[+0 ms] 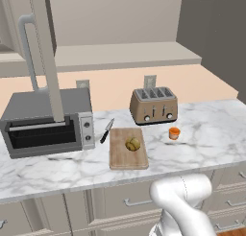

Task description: Pick the bread, place it on the cutting board, pick the jam, place it on the counter, and close the cabinet.

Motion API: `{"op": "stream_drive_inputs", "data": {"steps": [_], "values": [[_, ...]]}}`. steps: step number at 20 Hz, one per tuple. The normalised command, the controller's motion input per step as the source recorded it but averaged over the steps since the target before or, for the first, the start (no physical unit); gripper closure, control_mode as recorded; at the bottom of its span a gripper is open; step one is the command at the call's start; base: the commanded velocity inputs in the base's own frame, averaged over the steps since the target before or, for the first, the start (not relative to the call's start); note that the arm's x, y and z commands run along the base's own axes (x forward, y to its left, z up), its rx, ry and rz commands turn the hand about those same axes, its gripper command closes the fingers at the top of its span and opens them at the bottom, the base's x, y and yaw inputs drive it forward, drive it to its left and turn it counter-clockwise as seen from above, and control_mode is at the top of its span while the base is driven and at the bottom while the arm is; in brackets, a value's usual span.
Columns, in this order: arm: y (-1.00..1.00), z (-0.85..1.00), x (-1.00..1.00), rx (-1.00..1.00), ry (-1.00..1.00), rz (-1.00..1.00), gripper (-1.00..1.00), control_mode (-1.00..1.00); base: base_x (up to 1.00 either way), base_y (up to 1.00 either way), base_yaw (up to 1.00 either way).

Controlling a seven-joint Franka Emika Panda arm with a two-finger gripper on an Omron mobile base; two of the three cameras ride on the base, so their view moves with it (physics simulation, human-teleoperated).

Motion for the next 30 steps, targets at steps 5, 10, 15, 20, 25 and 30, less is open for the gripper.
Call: {"op": "stream_drive_inputs", "data": {"steps": [5,10,15,20,25,30], "values": [[-0.17,0.0,0.0,0.03,-0.05,-0.01,-1.0,-1.0,0.0,0.0,0.0],[-0.04,0.0,0.0,0.02,-0.01,-0.08,-1.0,-1.0,0.0,0.0,0.0],[0.0,-0.01,0.01,0.02,0.0,-0.13,-1.0,-1.0,0.0,0.0,0.0],[-0.04,-0.07,0.09,0.0,0.0,-0.07,-1.0,-1.0,0.0,0.0,0.0],[-0.02,-0.19,0.21,0.0,0.0,0.0,-1.0,-1.0,0.0,0.0,0.0],[-0.09,-0.18,0.18,0.0,-0.02,0.0,-1.0,-1.0,0.0,0.0,0.0]]}}
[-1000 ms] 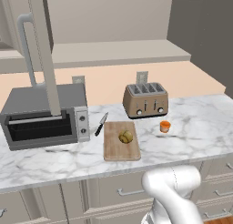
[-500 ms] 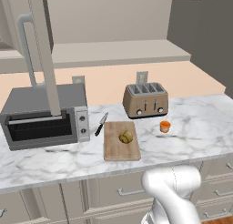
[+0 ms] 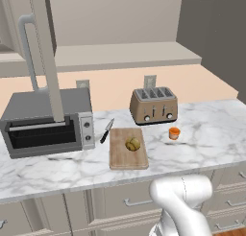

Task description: Pick the bread, place it on the cutting board, pick the jam, place it on the counter, and close the cabinet.

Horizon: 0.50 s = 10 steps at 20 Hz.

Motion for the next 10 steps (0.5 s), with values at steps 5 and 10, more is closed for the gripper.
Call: {"op": "stream_drive_inputs", "data": {"steps": [5,10], "values": [[-0.19,-0.09,0.05,0.0,-0.03,0.0,-1.0,-1.0,0.0,0.0,0.0],[-0.19,-0.04,0.0,0.0,-0.02,0.0,-1.0,-1.0,0.0,0.0,0.0]]}}
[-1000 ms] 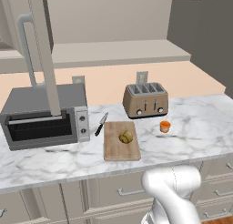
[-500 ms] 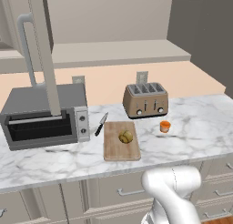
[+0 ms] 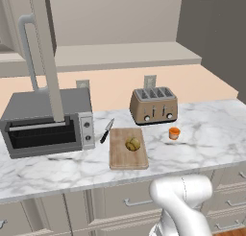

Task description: Pick the bread, place it on the cutting board, pick the jam, place it on the counter, and close the cabinet.

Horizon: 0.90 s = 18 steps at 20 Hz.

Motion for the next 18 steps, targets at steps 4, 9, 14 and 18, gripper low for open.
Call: {"op": "stream_drive_inputs", "data": {"steps": [4,9,14,18], "values": [[-0.16,-0.06,0.03,0.0,-0.01,0.0,-1.0,-1.0,0.0,0.0,0.0],[-0.15,-0.1,0.12,0.0,-0.02,0.0,-1.0,-1.0,0.0,0.0,0.0],[-0.12,-0.16,0.18,0.0,-0.04,0.0,-1.0,-1.0,0.0,0.0,0.0],[-0.11,-0.15,0.21,0.0,-0.05,0.0,-1.0,-1.0,0.0,0.0,0.0]]}}
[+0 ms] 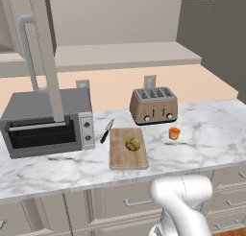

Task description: Pick the bread, place it on the cutting board, pick the jam, place it on the counter, and close the cabinet.

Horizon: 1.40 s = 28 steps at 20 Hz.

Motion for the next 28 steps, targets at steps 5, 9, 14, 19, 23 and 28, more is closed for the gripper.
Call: {"op": "stream_drive_inputs", "data": {"steps": [5,9,14,19,23,28], "values": [[-0.08,-0.12,0.24,0.0,-0.05,0.0,-1.0,-1.0,0.0,0.0,0.0],[-0.02,-0.09,0.3,0.0,-0.05,0.0,-1.0,-1.0,0.0,0.0,0.0],[-0.09,-0.05,0.34,0.0,-0.03,0.05,-1.0,-1.0,0.0,0.0,0.0],[-0.22,-0.07,0.33,0.0,-0.04,0.09,-1.0,-1.0,0.0,0.0,0.0],[-0.28,-0.01,0.32,0.02,-0.05,0.1,-1.0,-1.0,0.0,0.0,0.0],[-0.2,-0.01,0.29,0.01,-0.04,0.1,-1.0,-1.0,0.0,0.0,0.0]]}}
